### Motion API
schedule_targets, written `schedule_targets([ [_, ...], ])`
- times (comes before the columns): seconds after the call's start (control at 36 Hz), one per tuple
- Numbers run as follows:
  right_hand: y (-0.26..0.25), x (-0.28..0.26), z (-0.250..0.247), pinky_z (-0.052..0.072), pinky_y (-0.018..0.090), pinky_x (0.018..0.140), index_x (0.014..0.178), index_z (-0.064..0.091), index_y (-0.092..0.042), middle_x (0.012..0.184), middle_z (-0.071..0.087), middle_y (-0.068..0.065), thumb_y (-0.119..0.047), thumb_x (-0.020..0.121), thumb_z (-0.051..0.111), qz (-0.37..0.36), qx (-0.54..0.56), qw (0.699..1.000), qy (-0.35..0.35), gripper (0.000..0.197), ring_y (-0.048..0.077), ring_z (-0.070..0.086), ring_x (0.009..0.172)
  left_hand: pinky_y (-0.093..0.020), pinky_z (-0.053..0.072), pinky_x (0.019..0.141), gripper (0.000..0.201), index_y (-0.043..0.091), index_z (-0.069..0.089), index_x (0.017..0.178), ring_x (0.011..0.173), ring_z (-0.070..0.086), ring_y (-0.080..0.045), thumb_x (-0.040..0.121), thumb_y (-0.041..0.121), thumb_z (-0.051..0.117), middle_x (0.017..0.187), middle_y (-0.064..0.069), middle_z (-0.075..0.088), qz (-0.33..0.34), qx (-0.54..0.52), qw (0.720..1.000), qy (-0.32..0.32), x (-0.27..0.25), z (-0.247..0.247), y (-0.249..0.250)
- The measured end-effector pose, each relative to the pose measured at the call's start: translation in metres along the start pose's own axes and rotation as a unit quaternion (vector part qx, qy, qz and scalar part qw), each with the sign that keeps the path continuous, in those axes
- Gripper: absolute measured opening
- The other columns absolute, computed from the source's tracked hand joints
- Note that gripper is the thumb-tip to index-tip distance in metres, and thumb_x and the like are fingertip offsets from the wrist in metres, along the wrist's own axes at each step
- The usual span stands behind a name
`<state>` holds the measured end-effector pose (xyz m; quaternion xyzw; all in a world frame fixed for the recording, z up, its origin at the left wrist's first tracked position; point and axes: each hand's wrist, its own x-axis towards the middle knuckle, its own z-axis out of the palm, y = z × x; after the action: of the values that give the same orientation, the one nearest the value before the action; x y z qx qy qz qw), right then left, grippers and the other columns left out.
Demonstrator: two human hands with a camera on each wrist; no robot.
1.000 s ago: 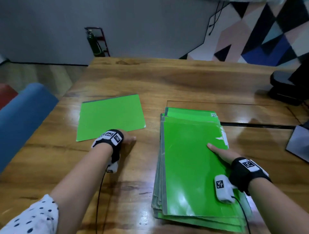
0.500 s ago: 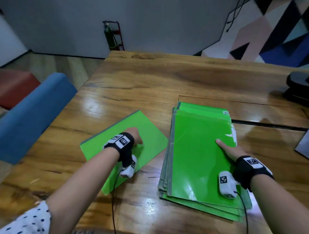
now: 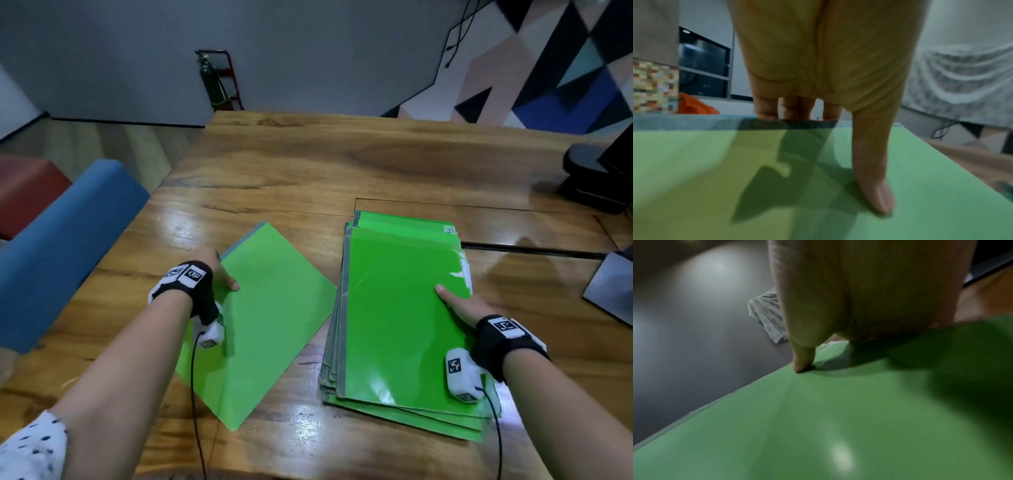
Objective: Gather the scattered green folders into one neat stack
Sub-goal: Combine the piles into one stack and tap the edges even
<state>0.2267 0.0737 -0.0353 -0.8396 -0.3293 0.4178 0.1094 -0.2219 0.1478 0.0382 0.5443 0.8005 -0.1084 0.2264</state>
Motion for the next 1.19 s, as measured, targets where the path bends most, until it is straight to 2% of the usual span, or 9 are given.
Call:
schedule_targets([
  [0.36, -0.003, -0.027, -0.016, 0.031, 0.043, 0.109, 0.147, 0.025, 0.001, 0.153, 0.028, 0.019, -0.065, 0.087, 0.043, -0.016, -0.014, 0.998, -0.063, 0.091, 0.034, 0.036, 0.136, -0.037, 0.048, 0.076, 0.028, 0.010, 0.055, 0.114, 0.099, 0.062, -0.033, 0.086, 0.012, 0.057, 0.111, -0.015, 0.062, 0.220, 0.164, 0.939, 0.209, -0.119, -0.093, 0.119],
  [0.47, 0.000, -0.031, -0.020, 0.027, 0.046, 0.113, 0.148, 0.025, -0.002, 0.154, 0.025, 0.019, -0.069, 0.088, 0.034, -0.020, 0.003, 0.996, -0.087, 0.090, 0.033, 0.032, 0.139, -0.036, 0.043, 0.071, 0.019, 0.012, 0.046, 0.103, 0.097, 0.060, -0.035, 0.087, 0.015, 0.055, 0.109, -0.017, 0.060, 0.261, 0.097, 0.930, 0.242, -0.150, -0.109, 0.147],
  [0.58, 0.000, -0.039, -0.024, 0.025, 0.046, 0.113, 0.149, 0.021, -0.005, 0.156, 0.020, 0.017, -0.066, 0.092, 0.021, -0.025, 0.042, 0.994, -0.101, 0.083, 0.033, 0.026, 0.141, -0.032, 0.044, 0.074, 0.033, 0.012, 0.044, 0.105, 0.090, 0.053, -0.027, 0.082, 0.021, 0.067, 0.102, -0.008, 0.055, 0.264, -0.093, 0.946, 0.165, -0.150, -0.116, 0.158],
  [0.72, 0.005, -0.042, -0.027, 0.022, 0.044, 0.116, 0.150, 0.021, -0.007, 0.156, 0.020, 0.015, -0.064, 0.093, 0.017, -0.029, 0.089, 0.991, -0.098, 0.081, 0.031, 0.024, 0.143, -0.039, 0.054, 0.081, 0.041, 0.002, 0.058, 0.115, 0.083, 0.064, -0.027, 0.078, 0.009, 0.074, 0.103, -0.013, 0.066, 0.197, -0.345, 0.917, -0.025, -0.121, -0.052, 0.153],
  [0.81, 0.007, -0.041, -0.030, 0.019, 0.043, 0.117, 0.151, 0.018, -0.009, 0.157, 0.018, 0.013, -0.073, 0.087, 0.017, -0.030, 0.121, 0.986, -0.111, 0.090, 0.029, 0.022, 0.144, -0.046, 0.054, 0.084, 0.045, -0.001, 0.057, 0.116, 0.089, 0.066, -0.032, 0.077, 0.009, 0.075, 0.105, -0.016, 0.067, 0.117, -0.366, 0.917, -0.103, -0.099, 0.023, 0.142],
  [0.92, 0.006, -0.035, -0.030, 0.018, 0.043, 0.117, 0.151, 0.017, -0.011, 0.158, 0.016, 0.011, -0.084, 0.077, 0.019, -0.034, 0.127, 0.983, -0.131, 0.104, 0.027, 0.021, 0.144, -0.047, 0.050, 0.091, 0.062, 0.006, 0.047, 0.122, 0.104, 0.061, -0.032, 0.070, 0.015, 0.081, 0.116, -0.013, 0.062, 0.048, -0.369, 0.923, -0.092, -0.082, 0.091, 0.132],
  [0.97, 0.006, -0.029, -0.029, 0.019, 0.046, 0.117, 0.152, 0.019, -0.014, 0.158, 0.018, 0.010, -0.097, 0.056, 0.026, -0.028, 0.122, 0.982, -0.144, 0.127, 0.027, 0.023, 0.143, -0.046, 0.050, 0.092, 0.067, 0.009, 0.046, 0.123, 0.106, 0.061, -0.032, 0.068, 0.023, 0.082, 0.118, -0.012, 0.061, 0.039, -0.358, 0.927, -0.105, -0.075, 0.111, 0.132],
  [1.08, -0.002, -0.029, -0.028, 0.019, 0.045, 0.114, 0.151, 0.018, -0.012, 0.157, 0.017, 0.012, -0.074, 0.085, 0.031, -0.022, 0.115, 0.983, -0.141, 0.092, 0.028, 0.022, 0.143, -0.047, 0.046, 0.096, 0.077, 0.010, 0.040, 0.132, 0.113, 0.056, -0.032, 0.069, 0.028, 0.079, 0.127, -0.013, 0.056, 0.030, -0.350, 0.927, -0.130, -0.054, 0.136, 0.143],
  [1.19, -0.002, -0.020, -0.022, 0.024, 0.046, 0.114, 0.150, 0.019, -0.007, 0.155, 0.023, 0.015, -0.072, 0.079, 0.047, -0.008, 0.139, 0.984, -0.108, 0.100, 0.031, 0.028, 0.140, -0.045, 0.045, 0.099, 0.086, 0.006, 0.028, 0.140, 0.119, 0.052, -0.035, 0.072, 0.028, 0.076, 0.136, -0.017, 0.048, 0.013, -0.371, 0.914, -0.164, -0.065, 0.131, 0.164],
])
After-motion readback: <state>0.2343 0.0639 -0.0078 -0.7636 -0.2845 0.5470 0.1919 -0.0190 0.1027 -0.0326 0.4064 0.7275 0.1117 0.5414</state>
